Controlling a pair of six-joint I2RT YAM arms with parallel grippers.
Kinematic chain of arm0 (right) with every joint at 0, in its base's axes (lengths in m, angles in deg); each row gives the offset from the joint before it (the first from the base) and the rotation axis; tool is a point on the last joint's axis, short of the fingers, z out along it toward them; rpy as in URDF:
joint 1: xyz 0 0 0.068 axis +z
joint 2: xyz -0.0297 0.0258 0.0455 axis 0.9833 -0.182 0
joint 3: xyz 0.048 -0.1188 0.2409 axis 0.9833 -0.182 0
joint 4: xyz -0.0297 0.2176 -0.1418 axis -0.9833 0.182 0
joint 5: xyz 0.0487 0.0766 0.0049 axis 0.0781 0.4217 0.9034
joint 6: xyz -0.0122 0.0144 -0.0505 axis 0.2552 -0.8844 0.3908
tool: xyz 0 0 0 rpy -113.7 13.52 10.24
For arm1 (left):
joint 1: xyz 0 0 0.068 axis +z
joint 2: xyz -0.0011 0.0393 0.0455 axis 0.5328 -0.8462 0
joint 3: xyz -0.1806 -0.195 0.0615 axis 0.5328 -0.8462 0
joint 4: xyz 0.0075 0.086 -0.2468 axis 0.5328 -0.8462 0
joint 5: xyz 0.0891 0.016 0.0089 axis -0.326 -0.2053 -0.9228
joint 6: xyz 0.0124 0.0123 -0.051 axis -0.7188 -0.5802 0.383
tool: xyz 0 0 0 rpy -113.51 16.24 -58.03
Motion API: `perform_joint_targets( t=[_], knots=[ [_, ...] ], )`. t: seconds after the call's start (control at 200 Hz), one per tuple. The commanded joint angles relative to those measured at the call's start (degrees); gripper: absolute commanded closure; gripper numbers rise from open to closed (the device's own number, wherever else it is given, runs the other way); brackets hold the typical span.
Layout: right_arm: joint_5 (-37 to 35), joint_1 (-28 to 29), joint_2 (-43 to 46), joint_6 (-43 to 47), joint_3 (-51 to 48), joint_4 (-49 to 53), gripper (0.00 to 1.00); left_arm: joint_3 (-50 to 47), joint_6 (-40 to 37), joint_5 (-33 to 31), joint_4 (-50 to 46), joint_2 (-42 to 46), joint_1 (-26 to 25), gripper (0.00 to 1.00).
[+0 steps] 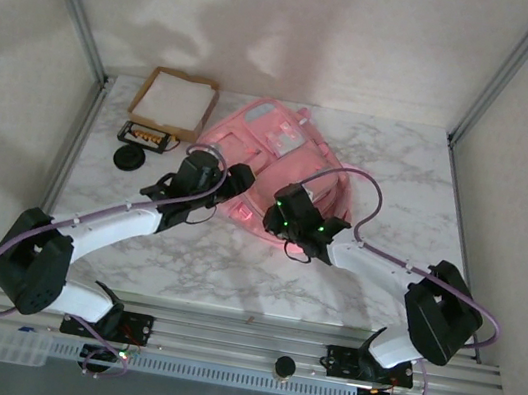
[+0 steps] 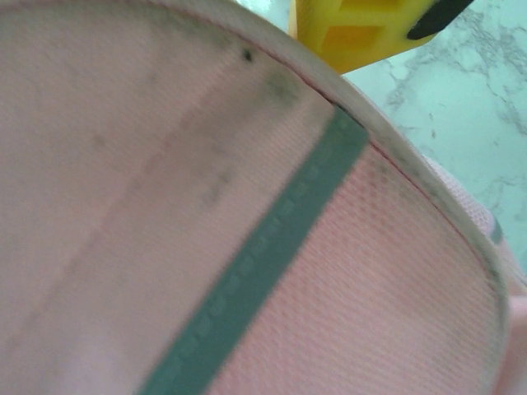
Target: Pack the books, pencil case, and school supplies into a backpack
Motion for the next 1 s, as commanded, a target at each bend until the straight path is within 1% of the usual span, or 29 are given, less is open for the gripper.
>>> perform_joint_targets(
  t=[0.0, 0.025, 0.09, 0.165, 0.21, 0.25, 0.305, 0.376, 0.421, 0.491, 0.566, 0.671, 0.686, 0.736, 0.826, 0.906, 0.996],
  knots=[
    [-1.88, -0.42, -0.23, 0.74, -0.85, -3.27, 0.82, 0.05, 4.91, -2.60, 1.97, -1.05, -1.50, 0.39],
    [-2.25, -0.48, 0.04, 0.82, -0.97, -3.12, 0.84, 0.21, 6.38, -3.24, 2.01, -1.45, -1.98, 0.40],
    [-3.25, -0.61, 0.73, 0.87, -1.37, -2.75, 0.85, 0.98, 8.32, -4.49, 2.79, -2.92, -3.32, 0.41],
    [-2.44, -0.79, 1.23, 1.57, -1.68, -2.37, 0.86, 3.70, 10.32, -6.95, -0.04, -5.62, -4.88, 0.40],
    [-2.09, -0.88, 1.43, 2.11, -1.82, -1.80, 0.92, 4.84, 12.24, -8.17, -1.24, -7.03, -5.75, 0.41],
    [-1.99, -0.89, 1.96, 2.39, -2.01, -1.36, 0.95, 4.92, 14.20, -9.68, -0.85, -7.93, -6.87, 0.43],
    [-1.68, -1.05, 2.77, 2.82, -2.62, -1.16, 0.95, 4.84, 16.29, -11.41, 0.23, -9.09, -8.14, 0.47],
    [-1.14, -1.30, 3.67, 3.23, -3.17, -0.29, 0.96, 5.09, 18.48, -12.34, 1.56, -10.59, -8.36, 0.52],
    [-0.93, -1.70, 4.16, 3.37, -3.27, 1.31, 0.97, 5.60, 19.30, -15.46, -0.16, -11.24, -8.38, 0.55],
    [-1.20, -2.64, 5.61, 4.00, -3.88, 4.09, 0.99, 6.15, 19.97, -19.85, -4.14, -11.83, -7.70, 0.59],
    [-1.42, -4.61, 8.08, 5.17, -5.50, 5.91, 1.00, 5.14, 19.35, -22.68, -4.40, -11.88, -6.43, 0.62],
    [0.21, -8.33, 10.71, 8.39, -6.91, 8.56, 1.00, 4.13, 18.84, -22.04, -4.52, -12.96, -3.86, 0.65],
    [0.62, -9.94, 10.99, 8.93, -6.95, 8.92, 1.00, 4.03, 18.87, -22.06, -4.63, -13.16, -3.45, 0.65],
    [1.59, -12.41, 11.47, 10.84, -7.05, 10.11, 1.00, 3.35, 18.43, -21.98, -3.99, -13.50, -2.45, 0.67],
    [3.00, -16.03, 11.79, 14.26, -6.97, 10.73, 1.00, 2.90, 17.22, -23.73, -4.39, -13.61, -1.26, 0.67],
    [4.22, -19.67, 10.55, 17.50, -5.26, 10.98, 1.00, 2.87, 15.66, -24.00, -4.44, -13.80, 0.36, 0.67],
    [5.32, -20.44, 8.85, 21.19, -2.98, 10.39, 1.00, 3.50, 13.56, -21.78, -3.65, -15.48, 2.30, 0.66]
  ],
)
